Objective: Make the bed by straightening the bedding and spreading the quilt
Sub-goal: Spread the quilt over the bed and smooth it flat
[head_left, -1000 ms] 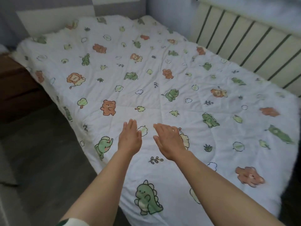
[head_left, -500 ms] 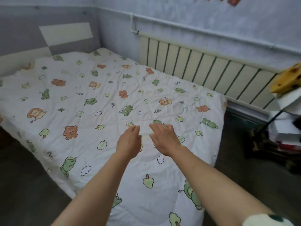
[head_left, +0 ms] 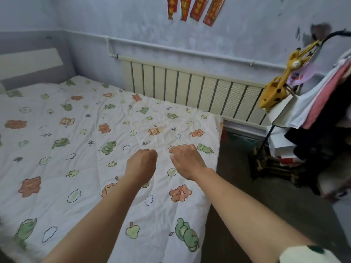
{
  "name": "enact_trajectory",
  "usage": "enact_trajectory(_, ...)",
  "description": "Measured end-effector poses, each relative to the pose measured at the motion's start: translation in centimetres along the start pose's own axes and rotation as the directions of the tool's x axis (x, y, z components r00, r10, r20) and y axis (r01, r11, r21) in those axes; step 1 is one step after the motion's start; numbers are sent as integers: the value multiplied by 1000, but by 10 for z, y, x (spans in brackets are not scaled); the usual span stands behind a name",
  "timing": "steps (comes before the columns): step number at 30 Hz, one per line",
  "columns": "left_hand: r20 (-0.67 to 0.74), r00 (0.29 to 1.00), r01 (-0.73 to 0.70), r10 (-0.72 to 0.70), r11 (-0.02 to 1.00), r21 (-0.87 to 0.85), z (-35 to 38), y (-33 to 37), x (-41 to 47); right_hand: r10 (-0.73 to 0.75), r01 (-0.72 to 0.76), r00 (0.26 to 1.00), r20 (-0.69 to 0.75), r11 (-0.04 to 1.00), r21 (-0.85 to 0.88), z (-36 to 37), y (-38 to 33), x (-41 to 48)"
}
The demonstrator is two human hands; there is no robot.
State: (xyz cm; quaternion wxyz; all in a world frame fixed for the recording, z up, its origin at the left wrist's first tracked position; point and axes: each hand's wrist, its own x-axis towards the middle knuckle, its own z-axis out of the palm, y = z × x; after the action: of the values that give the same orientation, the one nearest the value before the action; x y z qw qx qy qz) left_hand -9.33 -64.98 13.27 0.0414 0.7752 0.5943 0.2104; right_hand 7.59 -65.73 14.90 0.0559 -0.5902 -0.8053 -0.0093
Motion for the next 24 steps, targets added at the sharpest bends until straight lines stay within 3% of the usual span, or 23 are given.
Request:
enact_trajectory(5, -27, 998, 57, -55, 997, 54, 33, 62, 28, -68, 69, 997, -30, 998, 14, -2, 86, 5)
enact_trajectory(11, -12, 975, 224, -224, 972, 76, 81, 148, 59, -183, 182, 983, 16, 982, 54, -6, 201, 10)
enact_trajectory(16, -58, 975, 219, -217, 974, 48, 97, 207, 112, -190, 193, 981, -37, 977, 88, -14, 277, 34)
enact_trajectory(24, -69, 978, 201, -197, 979, 43, 135, 236, 199, -131, 132, 991, -18, 990, 57, -11, 355, 80)
